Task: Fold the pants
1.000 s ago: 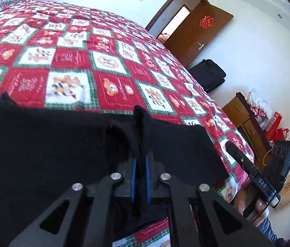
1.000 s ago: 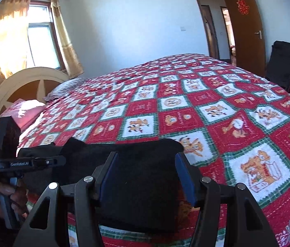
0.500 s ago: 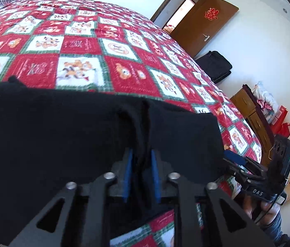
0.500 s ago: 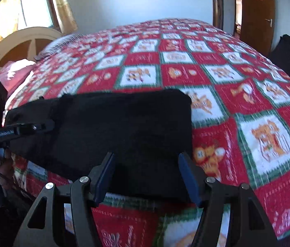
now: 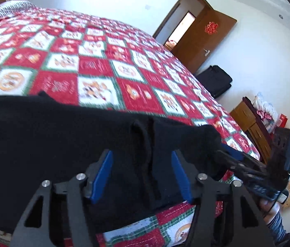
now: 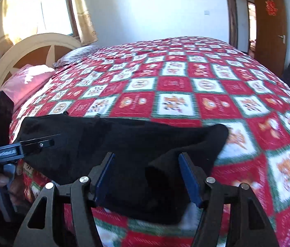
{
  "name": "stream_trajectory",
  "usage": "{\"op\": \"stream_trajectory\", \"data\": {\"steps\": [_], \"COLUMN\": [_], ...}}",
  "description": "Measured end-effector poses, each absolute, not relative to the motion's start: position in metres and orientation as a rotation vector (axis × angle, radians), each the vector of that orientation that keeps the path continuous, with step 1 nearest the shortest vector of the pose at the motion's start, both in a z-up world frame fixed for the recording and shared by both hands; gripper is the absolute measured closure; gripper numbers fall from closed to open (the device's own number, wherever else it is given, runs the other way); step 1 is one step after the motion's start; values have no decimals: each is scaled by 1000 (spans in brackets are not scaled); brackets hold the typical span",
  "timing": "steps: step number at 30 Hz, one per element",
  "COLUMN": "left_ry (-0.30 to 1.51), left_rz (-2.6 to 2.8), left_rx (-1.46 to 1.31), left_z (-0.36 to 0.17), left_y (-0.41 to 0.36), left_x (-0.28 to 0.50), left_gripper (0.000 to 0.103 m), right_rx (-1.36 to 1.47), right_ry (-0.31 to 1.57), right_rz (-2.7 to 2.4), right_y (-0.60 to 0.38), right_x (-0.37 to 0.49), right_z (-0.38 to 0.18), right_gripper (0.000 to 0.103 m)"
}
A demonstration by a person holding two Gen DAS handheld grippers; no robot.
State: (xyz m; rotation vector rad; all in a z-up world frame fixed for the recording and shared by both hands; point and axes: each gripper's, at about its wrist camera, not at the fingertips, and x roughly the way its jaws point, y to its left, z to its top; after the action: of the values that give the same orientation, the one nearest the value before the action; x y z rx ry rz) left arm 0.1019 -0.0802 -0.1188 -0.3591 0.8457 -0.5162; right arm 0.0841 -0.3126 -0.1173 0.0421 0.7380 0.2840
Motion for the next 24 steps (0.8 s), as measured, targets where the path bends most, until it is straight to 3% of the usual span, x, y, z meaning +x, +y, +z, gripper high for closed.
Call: {"op": "stream_trajectory", "data": {"steps": [4,15,23,24], "left_ry": [796,808,783,789], "left_rz": [-437,-353,-343,-343], "left_rx": [-346,-418,-436,-442], "left_z": [-113,-127,-125,-126], "left_y": [-61,-16,-3,-3], "left_x": [97,98,90,91], "left_gripper": [30,30,30,30], "right_rx": [68,-73,-172,-184], "right_ry": [757,861,785,792], "right_rz": [374,512,487,483], "right_y": [-270,-210,-221,-220], "right_x": [117,103,59,59], "right_z": [-123,-152,-146,-149], "right_gripper": [38,42,42,50]}}
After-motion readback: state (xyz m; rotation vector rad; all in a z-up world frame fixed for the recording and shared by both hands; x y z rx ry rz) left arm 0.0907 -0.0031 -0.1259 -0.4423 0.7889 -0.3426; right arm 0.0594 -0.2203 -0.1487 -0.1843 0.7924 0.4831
